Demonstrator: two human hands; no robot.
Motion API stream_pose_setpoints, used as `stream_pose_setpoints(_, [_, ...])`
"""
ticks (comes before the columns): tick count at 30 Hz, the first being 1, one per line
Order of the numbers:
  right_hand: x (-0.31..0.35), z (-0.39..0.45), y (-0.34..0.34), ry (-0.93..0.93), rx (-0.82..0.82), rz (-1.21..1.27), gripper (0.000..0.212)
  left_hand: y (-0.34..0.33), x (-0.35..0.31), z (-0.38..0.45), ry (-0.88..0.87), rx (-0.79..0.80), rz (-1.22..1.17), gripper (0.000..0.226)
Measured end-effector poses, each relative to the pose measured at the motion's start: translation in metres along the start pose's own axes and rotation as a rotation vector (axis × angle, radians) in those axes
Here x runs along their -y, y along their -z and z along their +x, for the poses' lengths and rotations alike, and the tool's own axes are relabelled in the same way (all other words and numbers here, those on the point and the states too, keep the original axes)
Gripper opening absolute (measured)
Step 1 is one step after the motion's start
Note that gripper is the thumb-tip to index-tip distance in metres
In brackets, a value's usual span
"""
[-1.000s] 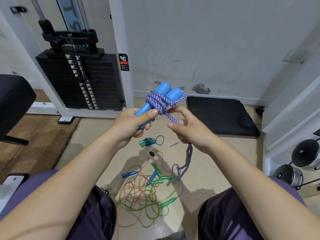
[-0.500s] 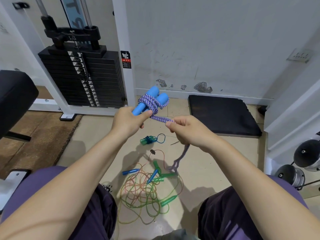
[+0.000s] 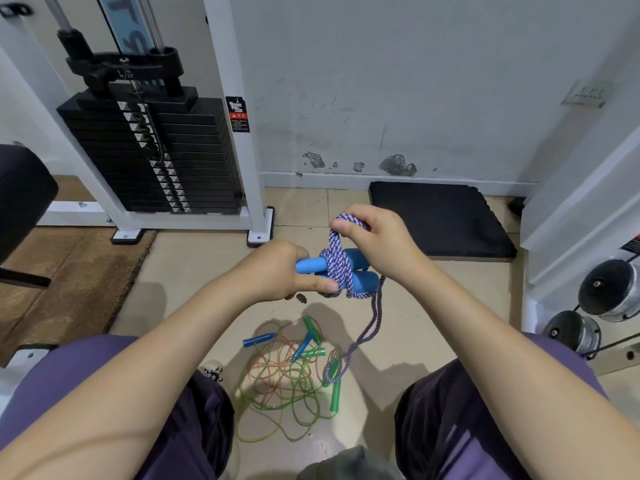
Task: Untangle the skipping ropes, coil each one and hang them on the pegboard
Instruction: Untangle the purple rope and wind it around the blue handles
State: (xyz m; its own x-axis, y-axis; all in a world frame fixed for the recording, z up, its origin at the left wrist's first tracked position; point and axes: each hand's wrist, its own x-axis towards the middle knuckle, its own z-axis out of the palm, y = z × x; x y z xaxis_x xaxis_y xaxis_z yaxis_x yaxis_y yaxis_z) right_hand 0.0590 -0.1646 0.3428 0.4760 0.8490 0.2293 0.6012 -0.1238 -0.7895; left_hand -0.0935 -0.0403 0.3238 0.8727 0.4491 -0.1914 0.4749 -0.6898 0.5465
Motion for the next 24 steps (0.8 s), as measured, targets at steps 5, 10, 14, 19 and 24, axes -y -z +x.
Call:
stream_pose_setpoints(5, [-0.004,0.001,0.003,-0.058,-0.054,-0.046,0.039,0.001,-0.004,-0.003,0.000,-0.141,0.020,0.091])
stream_pose_setpoints(10, [-0.005,0.001,0.004,-0.077,-0.071,-0.064,0.034,-0.001,-0.002,-0.006,-0.024,-0.180,-0.052,0.069])
stream_pose_setpoints(14, [-0.004,0.004,0.007,0.005,-0.062,-0.024,0.028,0.002,-0.001,-0.007,-0.016,-0.163,-0.173,0.062])
stream_pose_setpoints(19, [-0.002,0.004,0.007,-0.268,0.097,0.334,0.027,0.010,-0.001,-0.008,-0.026,-0.105,-0.474,0.054])
stream_pose_setpoints(24, [-0.001,0.005,0.013,-0.365,0.295,0.750,0.057,0.015,0.002,-0.009,0.011,0.067,-0.830,0.028])
